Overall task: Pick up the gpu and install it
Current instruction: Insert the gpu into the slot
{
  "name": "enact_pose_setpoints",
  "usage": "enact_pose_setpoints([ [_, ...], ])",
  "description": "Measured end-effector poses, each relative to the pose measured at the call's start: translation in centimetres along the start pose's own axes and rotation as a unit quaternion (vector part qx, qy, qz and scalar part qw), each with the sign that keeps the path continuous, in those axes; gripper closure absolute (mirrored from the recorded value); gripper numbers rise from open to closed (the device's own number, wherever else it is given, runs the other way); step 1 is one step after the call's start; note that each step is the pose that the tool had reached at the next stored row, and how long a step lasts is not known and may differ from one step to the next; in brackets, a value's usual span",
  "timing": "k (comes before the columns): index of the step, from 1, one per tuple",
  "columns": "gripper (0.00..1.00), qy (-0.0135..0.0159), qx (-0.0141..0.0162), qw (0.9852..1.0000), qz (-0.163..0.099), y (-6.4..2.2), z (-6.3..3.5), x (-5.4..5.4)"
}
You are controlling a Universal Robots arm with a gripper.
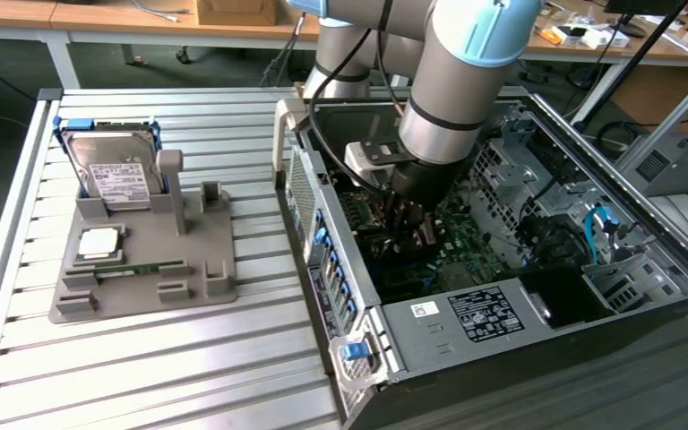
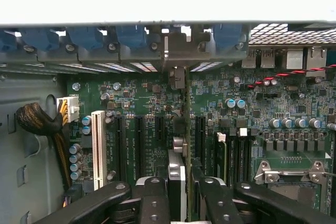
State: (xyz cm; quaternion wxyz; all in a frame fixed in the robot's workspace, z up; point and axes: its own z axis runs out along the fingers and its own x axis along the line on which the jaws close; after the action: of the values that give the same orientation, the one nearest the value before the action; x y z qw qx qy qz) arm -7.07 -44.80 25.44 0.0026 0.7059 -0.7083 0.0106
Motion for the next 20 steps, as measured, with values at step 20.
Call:
enact_pose_setpoints([
  [20,0.65,0.0008,0.0004,1.0,0.0,-0.02,-2.91,0.0],
])
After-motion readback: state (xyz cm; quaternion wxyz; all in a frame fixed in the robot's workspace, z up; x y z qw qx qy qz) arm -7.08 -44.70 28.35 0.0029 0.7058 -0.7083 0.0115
